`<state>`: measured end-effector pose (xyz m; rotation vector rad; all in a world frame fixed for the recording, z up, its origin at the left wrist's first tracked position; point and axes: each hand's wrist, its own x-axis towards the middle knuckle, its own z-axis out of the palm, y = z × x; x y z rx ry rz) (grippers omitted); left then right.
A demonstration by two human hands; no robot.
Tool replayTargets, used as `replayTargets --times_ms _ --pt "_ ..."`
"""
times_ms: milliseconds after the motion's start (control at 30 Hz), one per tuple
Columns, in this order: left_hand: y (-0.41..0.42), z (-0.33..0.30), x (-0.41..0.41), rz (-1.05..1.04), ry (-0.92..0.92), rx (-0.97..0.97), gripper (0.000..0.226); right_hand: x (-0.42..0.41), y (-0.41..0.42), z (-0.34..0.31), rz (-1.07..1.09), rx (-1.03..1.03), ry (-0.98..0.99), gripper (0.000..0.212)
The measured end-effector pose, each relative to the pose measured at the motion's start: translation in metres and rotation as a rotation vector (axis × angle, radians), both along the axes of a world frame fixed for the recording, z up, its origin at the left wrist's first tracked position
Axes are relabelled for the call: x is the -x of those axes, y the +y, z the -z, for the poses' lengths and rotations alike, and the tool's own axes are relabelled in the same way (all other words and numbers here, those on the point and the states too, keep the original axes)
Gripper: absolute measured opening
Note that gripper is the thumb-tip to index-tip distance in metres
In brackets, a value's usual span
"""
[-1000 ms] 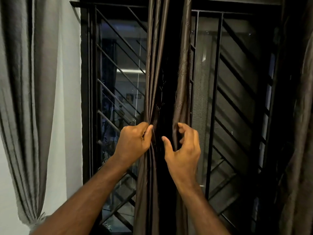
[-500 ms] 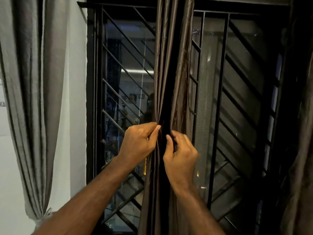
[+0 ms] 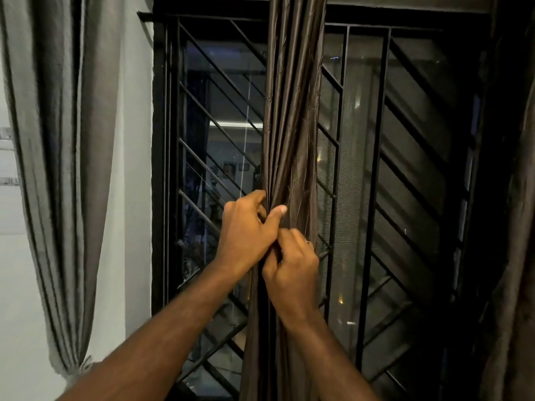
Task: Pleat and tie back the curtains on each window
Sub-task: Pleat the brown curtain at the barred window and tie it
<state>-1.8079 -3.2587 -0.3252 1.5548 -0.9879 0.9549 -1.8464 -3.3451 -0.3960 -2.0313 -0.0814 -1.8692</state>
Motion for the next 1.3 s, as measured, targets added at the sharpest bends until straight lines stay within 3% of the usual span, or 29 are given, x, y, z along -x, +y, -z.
replayTargets --times_ms 100,233,333,400,467,533,633,767,967,1133,1300 --pt "0.005 0.002 -0.014 -0.028 -0.04 0.036 0.042 0.003 -0.002 -0.002 -0.027 0.076 0.052 0.012" --pt "0.012 0.008 -0.02 -0.015 -0.038 0.117 0.035 0.009 -0.003 0.0 -0.041 0.145 0.146 0.017" --pt "0.015 0.009 -0.021 -0.028 -0.045 0.138 0.032 0.014 -0.009 -0.001 -0.083 0.174 0.084 0.013" --pt "0.02 0.01 -0.027 -0.03 -0.029 0.145 0.029 0.016 -0.021 -0.01 -0.106 0.022 0.011 0.012" --pt "0.025 0.01 -0.033 -0.015 -0.011 0.15 0.027 0.013 -0.038 -0.025 -0.121 -0.258 0.03 0.014" --pt "0.028 0.01 -0.035 -0.015 -0.006 0.148 0.026 0.006 -0.053 -0.041 -0.215 -0.502 0.117 0.03" --pt "0.028 0.009 -0.033 -0.03 -0.017 0.145 0.024 -0.001 -0.067 -0.055 -0.37 -0.625 0.203 0.036" --pt "0.027 0.01 -0.032 -0.02 0.0 0.146 0.02 -0.003 -0.068 -0.048 -0.322 -0.6 0.13 0.006" --pt "0.021 0.008 -0.029 -0.013 0.032 0.092 0.02 0.012 -0.059 -0.038 -0.295 -0.509 0.003 0.011" --pt "0.017 0.002 -0.025 0.018 0.171 0.134 0.02 0.02 -0.045 -0.04 -0.186 -0.576 -0.109 0.022" --pt "0.016 0.003 -0.021 -0.003 0.098 0.133 0.018 0.028 -0.027 -0.033 -0.053 -0.364 -0.132 0.009"
